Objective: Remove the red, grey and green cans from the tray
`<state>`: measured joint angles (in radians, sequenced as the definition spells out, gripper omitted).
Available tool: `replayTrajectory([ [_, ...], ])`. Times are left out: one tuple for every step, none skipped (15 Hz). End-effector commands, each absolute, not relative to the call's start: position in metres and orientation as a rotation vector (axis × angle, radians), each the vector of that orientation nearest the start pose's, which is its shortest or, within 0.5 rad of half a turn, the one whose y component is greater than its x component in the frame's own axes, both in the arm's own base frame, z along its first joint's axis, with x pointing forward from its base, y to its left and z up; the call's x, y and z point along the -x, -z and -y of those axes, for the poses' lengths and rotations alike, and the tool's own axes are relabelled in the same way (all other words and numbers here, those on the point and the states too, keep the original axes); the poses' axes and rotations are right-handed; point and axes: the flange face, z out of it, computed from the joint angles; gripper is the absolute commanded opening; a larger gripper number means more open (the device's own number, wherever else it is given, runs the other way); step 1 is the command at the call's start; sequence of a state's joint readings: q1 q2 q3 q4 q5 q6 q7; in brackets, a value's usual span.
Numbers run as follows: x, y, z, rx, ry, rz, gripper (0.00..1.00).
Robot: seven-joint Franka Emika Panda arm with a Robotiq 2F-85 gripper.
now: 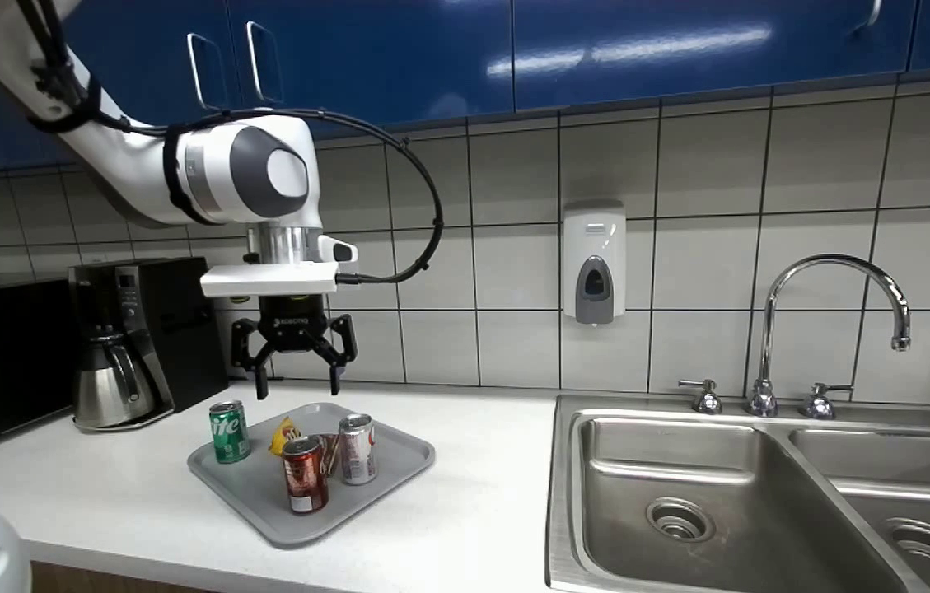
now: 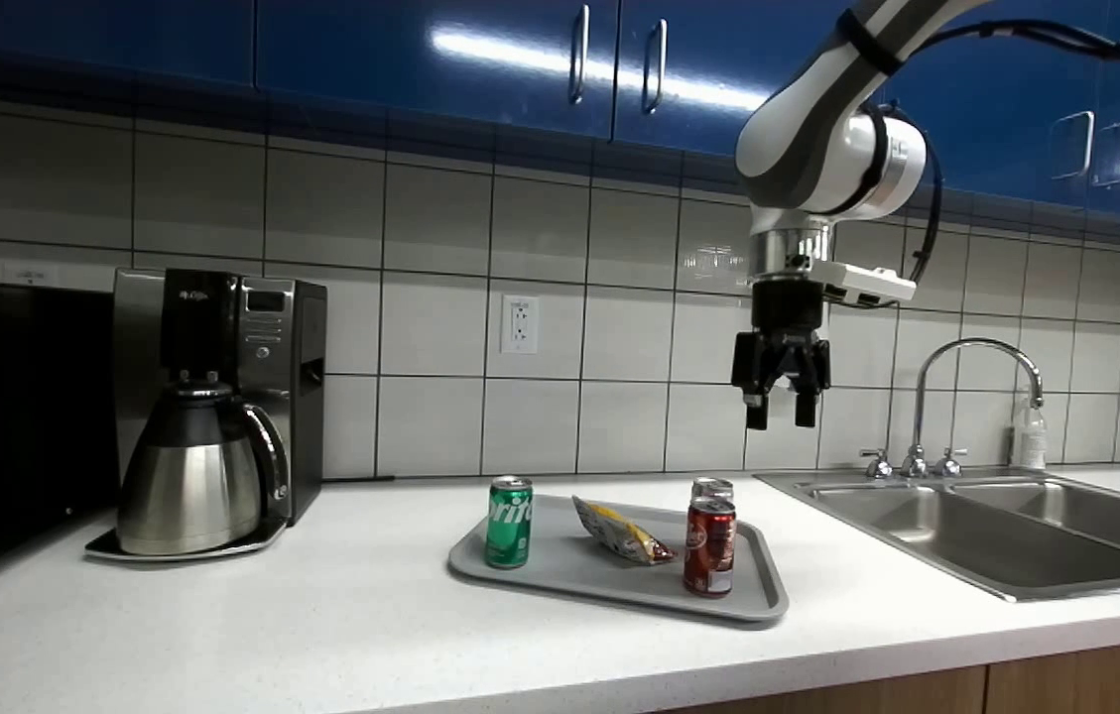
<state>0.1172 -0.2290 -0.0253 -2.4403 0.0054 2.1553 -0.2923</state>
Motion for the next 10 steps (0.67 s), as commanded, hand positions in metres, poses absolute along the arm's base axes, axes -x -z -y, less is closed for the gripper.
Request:
replayTrajectory([
  [-0.46, -0.369, -0.052, 3.039, -0.106, 0.564, 1.0],
  [-0.461, -0.365, -0.053, 3.038, -0.111, 0.555, 1.0],
  [-0.463, -0.36, -0.055, 3.04, -0.115, 0.55, 1.0],
  [-0.465, -0.355, -0.056, 3.042, -0.118, 0.548, 1.0],
  [-0.468, -0.352, -0.057, 3.046, -0.117, 0.552, 1.0],
  [-0.47, -0.349, -0.059, 3.049, -0.116, 0.557, 1.0],
  [-0.472, -0.346, -0.06, 3.052, -0.112, 0.56, 1.0],
  [-0.475, -0.344, -0.063, 3.061, -0.105, 0.566, 1.0],
  [-0.478, -0.341, -0.065, 3.067, -0.095, 0.576, 1.0],
  [-0.48, -0.339, -0.068, 3.071, -0.086, 0.58, 1.0],
])
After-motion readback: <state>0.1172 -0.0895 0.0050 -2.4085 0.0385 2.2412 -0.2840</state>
